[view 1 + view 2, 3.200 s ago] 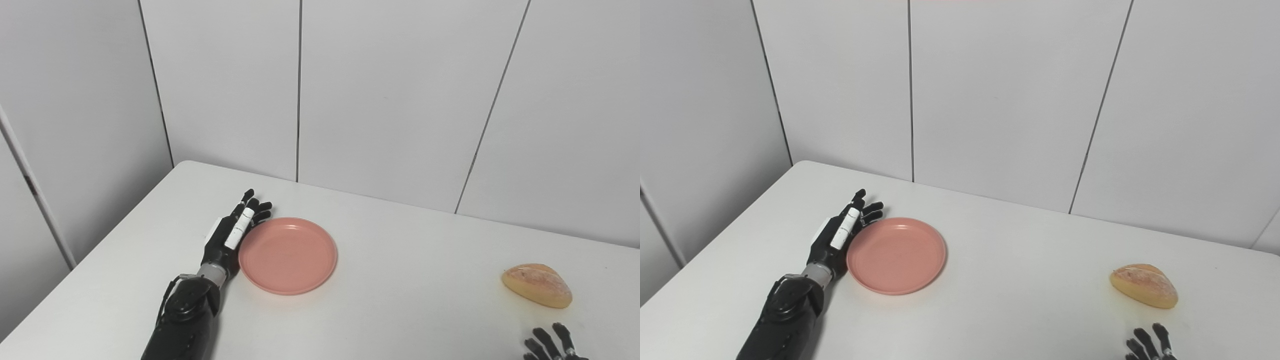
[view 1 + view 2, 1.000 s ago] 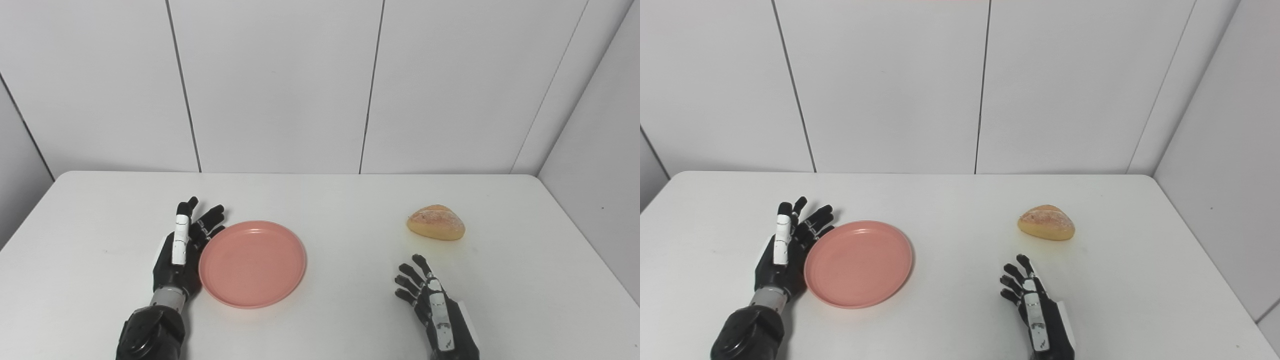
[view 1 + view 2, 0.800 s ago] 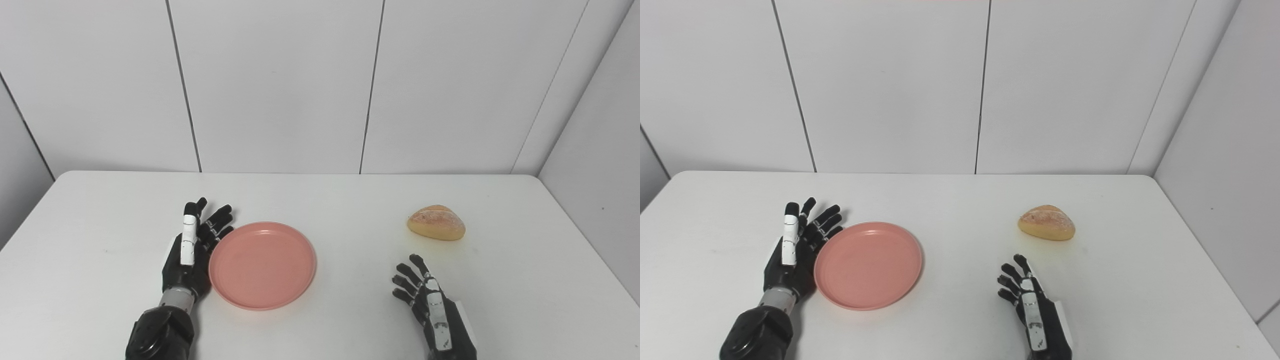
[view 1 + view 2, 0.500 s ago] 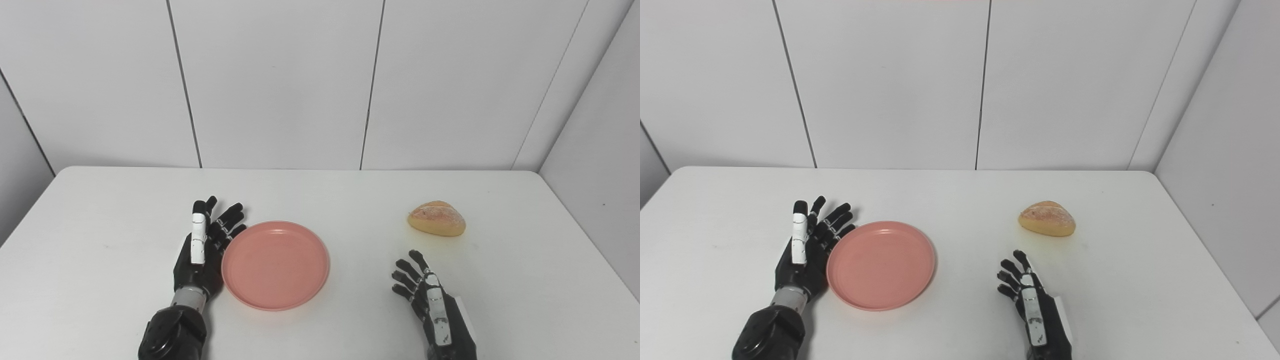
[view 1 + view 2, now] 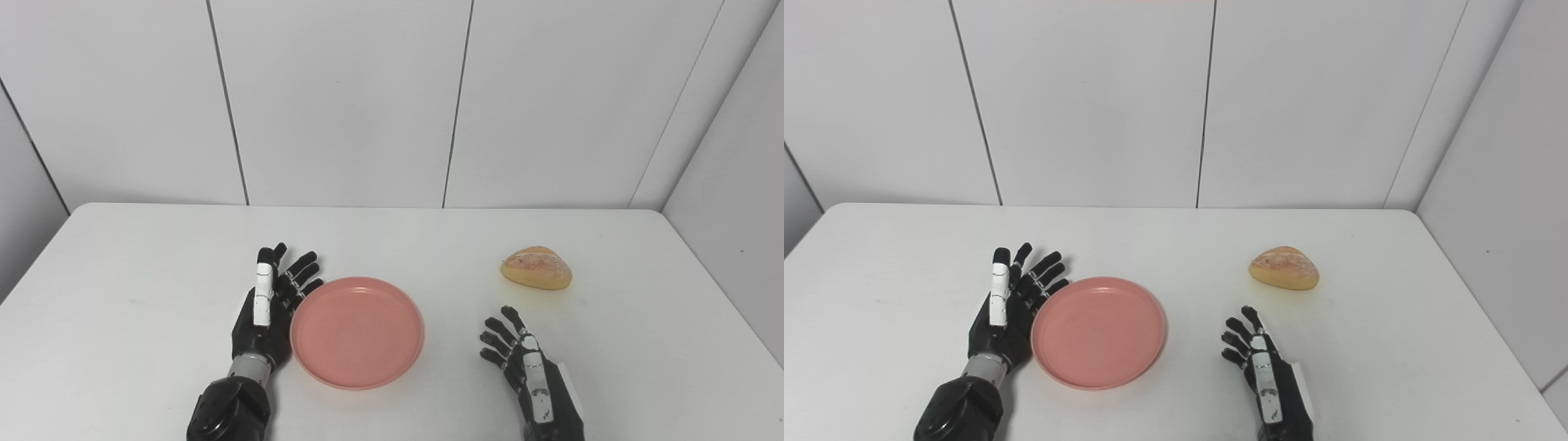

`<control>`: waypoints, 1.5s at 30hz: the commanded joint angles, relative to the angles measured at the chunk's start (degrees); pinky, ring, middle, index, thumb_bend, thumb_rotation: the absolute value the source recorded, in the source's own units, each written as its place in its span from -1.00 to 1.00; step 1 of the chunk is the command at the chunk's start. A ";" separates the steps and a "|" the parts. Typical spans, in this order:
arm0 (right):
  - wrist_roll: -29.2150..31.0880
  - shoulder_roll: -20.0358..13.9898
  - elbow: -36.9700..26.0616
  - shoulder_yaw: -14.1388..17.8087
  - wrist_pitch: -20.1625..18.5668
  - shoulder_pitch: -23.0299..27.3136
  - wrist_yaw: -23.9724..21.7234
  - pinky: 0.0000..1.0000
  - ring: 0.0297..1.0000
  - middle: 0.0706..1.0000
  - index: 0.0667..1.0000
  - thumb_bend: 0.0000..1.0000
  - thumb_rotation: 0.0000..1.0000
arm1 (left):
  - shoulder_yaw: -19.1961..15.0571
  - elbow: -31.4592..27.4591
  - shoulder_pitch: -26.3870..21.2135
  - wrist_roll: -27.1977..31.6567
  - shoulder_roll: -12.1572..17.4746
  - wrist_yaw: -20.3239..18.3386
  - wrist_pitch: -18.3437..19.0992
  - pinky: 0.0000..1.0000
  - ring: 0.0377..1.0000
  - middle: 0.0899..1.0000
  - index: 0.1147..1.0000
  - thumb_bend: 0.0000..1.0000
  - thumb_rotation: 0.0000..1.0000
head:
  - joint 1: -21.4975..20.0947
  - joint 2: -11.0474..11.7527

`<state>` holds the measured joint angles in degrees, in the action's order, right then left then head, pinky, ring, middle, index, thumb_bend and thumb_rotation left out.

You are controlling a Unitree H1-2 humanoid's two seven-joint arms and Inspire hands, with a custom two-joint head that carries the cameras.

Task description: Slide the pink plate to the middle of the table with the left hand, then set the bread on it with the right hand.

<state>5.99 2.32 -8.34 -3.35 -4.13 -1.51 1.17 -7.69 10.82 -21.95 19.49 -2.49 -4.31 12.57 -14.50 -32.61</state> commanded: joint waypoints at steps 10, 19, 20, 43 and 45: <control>-6.33 -1.35 -0.64 -1.63 2.44 -0.71 -0.19 0.61 0.71 0.73 0.87 0.73 1.00 | 0.77 0.76 1.20 -1.41 -0.46 0.24 -1.29 0.76 0.70 0.59 1.00 0.62 0.63 | -0.13 -0.03; -14.09 -0.48 -2.96 -1.18 7.83 -0.20 3.51 0.55 0.67 0.68 0.75 0.63 0.94 | 0.18 3.94 0.28 -0.42 0.65 -1.39 -2.54 0.81 0.73 0.60 1.00 0.59 0.64 | -2.99 1.36; -14.26 -0.34 -3.37 -1.05 8.06 -0.02 3.62 0.56 0.67 0.67 0.74 0.63 0.93 | 0.14 4.29 0.15 -0.40 0.76 -1.57 -2.66 0.82 0.74 0.60 1.00 0.59 0.64 | -2.99 1.36; -50.85 -15.76 -13.68 0.46 2.77 15.47 0.87 0.44 0.61 0.66 0.63 0.80 0.87 | 0.24 5.87 -0.73 -0.63 0.75 -2.05 -3.26 0.83 0.75 0.62 1.00 0.63 0.66 | -3.57 2.03; -52.56 -17.11 -12.70 0.64 3.14 17.33 1.06 0.44 0.62 0.65 0.61 0.79 0.84 | 0.24 5.78 -0.78 -0.68 0.66 -1.93 -3.25 0.87 0.76 0.61 1.00 0.61 0.65 | -3.46 2.02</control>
<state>-45.07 -13.38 -20.37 -3.51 -1.34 13.17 1.73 -7.52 15.44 -23.10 19.14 -1.47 -7.17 8.07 -18.11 -30.50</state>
